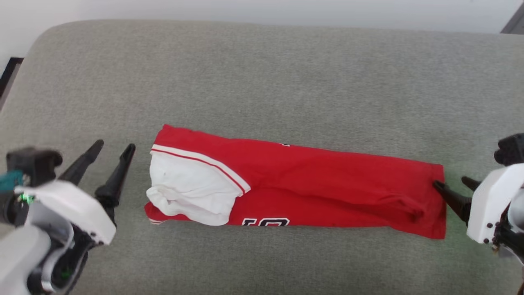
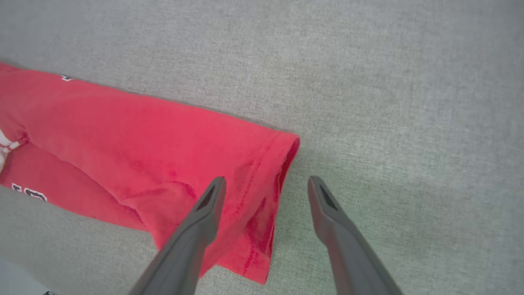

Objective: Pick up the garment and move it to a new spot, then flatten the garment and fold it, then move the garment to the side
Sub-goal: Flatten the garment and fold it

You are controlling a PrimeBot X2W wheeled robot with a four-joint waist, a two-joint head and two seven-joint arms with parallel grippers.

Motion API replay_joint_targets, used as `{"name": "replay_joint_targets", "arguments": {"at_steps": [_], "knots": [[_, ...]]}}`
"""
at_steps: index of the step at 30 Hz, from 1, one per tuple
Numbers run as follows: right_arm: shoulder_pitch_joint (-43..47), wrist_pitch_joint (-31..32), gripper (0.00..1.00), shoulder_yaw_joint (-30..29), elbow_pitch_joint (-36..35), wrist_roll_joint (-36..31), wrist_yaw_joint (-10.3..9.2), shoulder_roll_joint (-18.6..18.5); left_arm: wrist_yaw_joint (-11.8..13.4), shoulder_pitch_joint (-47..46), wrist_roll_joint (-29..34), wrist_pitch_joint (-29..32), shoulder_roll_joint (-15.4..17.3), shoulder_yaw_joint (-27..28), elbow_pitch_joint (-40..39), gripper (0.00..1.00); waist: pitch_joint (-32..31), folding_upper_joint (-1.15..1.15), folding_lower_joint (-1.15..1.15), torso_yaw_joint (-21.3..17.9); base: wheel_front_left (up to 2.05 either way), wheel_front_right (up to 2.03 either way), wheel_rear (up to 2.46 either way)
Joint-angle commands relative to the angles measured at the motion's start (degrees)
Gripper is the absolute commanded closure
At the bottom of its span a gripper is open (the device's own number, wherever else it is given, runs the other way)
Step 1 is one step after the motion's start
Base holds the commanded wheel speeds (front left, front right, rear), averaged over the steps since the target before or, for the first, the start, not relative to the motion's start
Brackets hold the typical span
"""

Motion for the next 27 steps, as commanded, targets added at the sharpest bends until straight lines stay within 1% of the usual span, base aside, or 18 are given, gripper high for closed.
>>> {"name": "replay_joint_targets", "arguments": {"at_steps": [1, 2, 4, 8, 11, 14, 17, 18, 19, 20, 22, 27], "knots": [[0.6, 0.4, 0.00, -1.0, 1.4, -0.5, -0.05, 0.7, 0.8, 2.8, 0.7, -3.7, -0.3, 0.9, -0.7, 0.00, 0.4, 0.00, 0.00, 1.0, 0.00, 0.00, 0.00], [0.6, 0.4, 0.00, -1.0, 1.4, -0.5, -0.05, 0.7, 0.8, 2.8, 0.7, -3.7, -0.3, 0.9, -0.7, 0.00, 0.4, 0.00, 0.00, 1.0, 0.00, 0.00, 0.00], [0.7, 1.0, 0.00, -1.7, 3.1, -1.0, -0.05, 0.9, 1.5, 5.0, 1.1, -5.9, -0.6, 1.9, -1.2, 0.00, 0.6, 0.00, 0.00, 1.8, 0.00, 0.00, 0.00], [0.6, 2.0, 0.00, -2.0, 6.3, -1.4, -0.05, 1.4, 2.7, 9.0, 1.9, -7.4, -2.5, 5.3, -2.2, 0.00, 1.2, 0.00, 0.00, 3.3, 0.00, 0.00, 0.00], [-0.3, 2.8, 0.00, -2.0, 9.8, -0.8, -0.05, 1.9, 2.0, 12.0, 3.3, -7.6, -5.2, 9.6, -2.8, 0.00, 1.8, 0.00, 0.00, 4.5, 0.00, 0.00, 0.00], [-1.2, 3.4, 0.00, -0.9, 14.0, -0.3, -0.04, 2.7, 0.7, 15.8, 5.6, -7.6, -8.1, 14.0, -2.1, 0.00, 2.2, 0.00, 0.00, 5.3, 0.00, 0.00, 0.00], [-2.2, 4.6, 0.00, 1.8, 17.8, 0.6, -0.03, 3.0, -1.0, 18.6, 7.9, -7.6, -11.0, 17.9, -1.4, 0.00, 2.4, 0.00, 0.00, 6.0, 0.00, 0.00, 0.00], [-2.3, 5.4, 0.13, 3.5, 18.6, 1.5, -0.01, 2.9, -1.3, 19.4, 8.9, -7.6, -11.9, 19.2, -1.1, 0.00, 2.4, 0.00, 0.00, 6.2, 0.00, 0.00, 0.00], [-2.7, 5.7, 0.78, 4.8, 18.8, 2.6, 0.13, 3.2, -1.9, 20.5, 9.5, -7.6, -12.8, 20.7, -0.9, 0.00, 2.3, 0.00, 0.00, 6.3, 0.00, 0.00, 0.00], [-2.9, 6.1, 1.00, 5.5, 19.3, 3.6, 0.19, 3.2, -2.5, 21.3, 10.4, -7.6, -14.0, 22.0, -0.8, 0.00, 2.2, 0.00, 0.00, 6.4, 0.00, 0.00, 0.00], [-3.5, 6.1, 1.00, 6.6, 19.2, 5.7, 0.19, 2.5, -3.6, 22.9, 12.8, -7.6, -15.9, 24.9, -0.8, 0.00, 1.9, 0.00, 0.00, 6.7, 0.00, 0.00, 0.00], [-5.5, 5.3, 1.00, 5.9, 18.3, 8.9, 0.14, -0.2, -6.4, 26.6, 16.5, -7.6, -20.3, 30.3, -0.4, 0.00, 1.0, 0.00, 0.00, 6.7, 0.00, 0.00, 0.00]]}}
